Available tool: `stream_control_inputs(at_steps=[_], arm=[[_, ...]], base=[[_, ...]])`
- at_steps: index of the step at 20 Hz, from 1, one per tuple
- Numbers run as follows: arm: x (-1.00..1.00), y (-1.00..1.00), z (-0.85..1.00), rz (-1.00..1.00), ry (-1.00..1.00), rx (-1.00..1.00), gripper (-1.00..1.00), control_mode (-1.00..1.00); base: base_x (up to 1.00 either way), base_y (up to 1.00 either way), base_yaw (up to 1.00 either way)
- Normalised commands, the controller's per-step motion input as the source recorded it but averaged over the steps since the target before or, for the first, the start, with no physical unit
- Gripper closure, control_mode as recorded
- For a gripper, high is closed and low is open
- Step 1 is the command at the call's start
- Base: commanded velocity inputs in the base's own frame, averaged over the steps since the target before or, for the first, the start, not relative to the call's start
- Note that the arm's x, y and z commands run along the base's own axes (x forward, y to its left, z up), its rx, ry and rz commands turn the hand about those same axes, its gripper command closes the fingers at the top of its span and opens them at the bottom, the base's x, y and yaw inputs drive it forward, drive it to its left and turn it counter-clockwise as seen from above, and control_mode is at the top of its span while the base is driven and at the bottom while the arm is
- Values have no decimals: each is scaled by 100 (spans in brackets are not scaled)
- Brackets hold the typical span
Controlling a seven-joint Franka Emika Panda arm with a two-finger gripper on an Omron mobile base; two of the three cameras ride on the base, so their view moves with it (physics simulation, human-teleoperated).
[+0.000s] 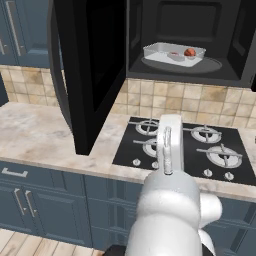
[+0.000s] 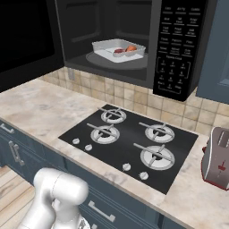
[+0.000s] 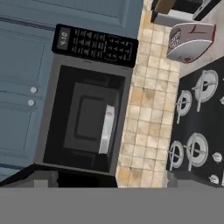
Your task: Place the tupperware containing the steak and sweet potato meal in the microwave. Close the microwave door and press the start button to reheat the meal.
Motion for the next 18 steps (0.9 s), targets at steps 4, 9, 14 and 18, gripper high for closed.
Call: stream_control_inputs(at_steps=[4, 9, 14, 18], arm=[[-17, 80, 8, -6, -34, -7, -100, -100], [1, 82, 1, -7, -21, -8, -100, -100], [22, 68, 0, -8, -6, -3, -100, -100], [39, 61, 0, -11, 0, -1, -100, -100]], base=[[0, 0, 0], [0, 0, 0], [0, 0, 0], [0, 0, 0]])
